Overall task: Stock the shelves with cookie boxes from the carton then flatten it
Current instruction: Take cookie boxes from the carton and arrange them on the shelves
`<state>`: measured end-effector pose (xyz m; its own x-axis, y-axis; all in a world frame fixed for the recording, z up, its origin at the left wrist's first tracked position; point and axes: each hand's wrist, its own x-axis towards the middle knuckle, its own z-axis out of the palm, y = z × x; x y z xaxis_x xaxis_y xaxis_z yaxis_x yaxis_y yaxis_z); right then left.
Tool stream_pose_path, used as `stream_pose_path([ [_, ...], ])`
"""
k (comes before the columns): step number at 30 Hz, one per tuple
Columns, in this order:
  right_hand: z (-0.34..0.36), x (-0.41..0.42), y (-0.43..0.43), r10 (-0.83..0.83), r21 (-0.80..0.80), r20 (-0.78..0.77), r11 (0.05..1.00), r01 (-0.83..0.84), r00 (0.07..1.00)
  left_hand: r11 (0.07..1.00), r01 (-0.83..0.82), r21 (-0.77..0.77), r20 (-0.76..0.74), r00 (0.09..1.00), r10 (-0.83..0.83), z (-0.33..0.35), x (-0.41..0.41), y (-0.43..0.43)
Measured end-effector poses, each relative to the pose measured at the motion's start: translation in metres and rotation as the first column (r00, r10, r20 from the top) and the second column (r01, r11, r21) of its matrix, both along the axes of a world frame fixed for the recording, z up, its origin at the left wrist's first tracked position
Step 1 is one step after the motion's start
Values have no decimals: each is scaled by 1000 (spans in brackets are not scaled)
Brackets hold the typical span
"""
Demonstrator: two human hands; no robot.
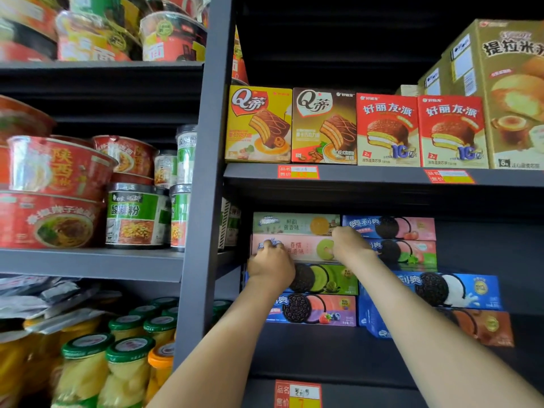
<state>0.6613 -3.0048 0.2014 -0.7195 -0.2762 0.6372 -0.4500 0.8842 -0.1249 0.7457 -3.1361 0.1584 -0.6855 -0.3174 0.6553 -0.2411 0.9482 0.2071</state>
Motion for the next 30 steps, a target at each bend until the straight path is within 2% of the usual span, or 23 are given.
stream_pose_path([
  [6, 0, 7, 1, 0, 43, -7, 999, 0, 1000, 1000, -21, -14, 28, 999, 21, 0, 1, 2],
  [9, -3, 15, 3, -53, 46, -22, 997, 54, 998, 999, 30, -18, 28, 999, -30, -1, 3, 3],
  [12, -6, 38, 15, -35, 30, -108, 999, 38, 994, 994, 105, 9, -40, 994, -105, -4, 13, 15],
  [15, -20, 80, 35, 139, -39, -246, 987, -153, 959, 958, 286, 28, -201, 940, -275, -10, 31, 41],
  [18, -50, 122, 65, 329, -74, -409, 918, -390, 851, 886, 463, -22, -451, 786, -422, -31, 63, 79],
  [20, -75, 146, 93, 397, -95, -449, 870, -484, 801, 851, 523, -44, -525, 713, -465, -53, 91, 109],
  [23, -117, 172, 138, 429, -136, -444, 836, -532, 787, 828, 558, -57, -522, 690, -502, -94, 123, 157],
  [27, -176, 189, 200, 463, -156, -350, 828, -538, 814, 862, 507, -16, -454, 764, -458, -148, 143, 219],
  [30, -225, 200, 249, 489, -169, -237, 830, -531, 839, 848, 527, 50, -376, 797, -473, -196, 158, 270],
])
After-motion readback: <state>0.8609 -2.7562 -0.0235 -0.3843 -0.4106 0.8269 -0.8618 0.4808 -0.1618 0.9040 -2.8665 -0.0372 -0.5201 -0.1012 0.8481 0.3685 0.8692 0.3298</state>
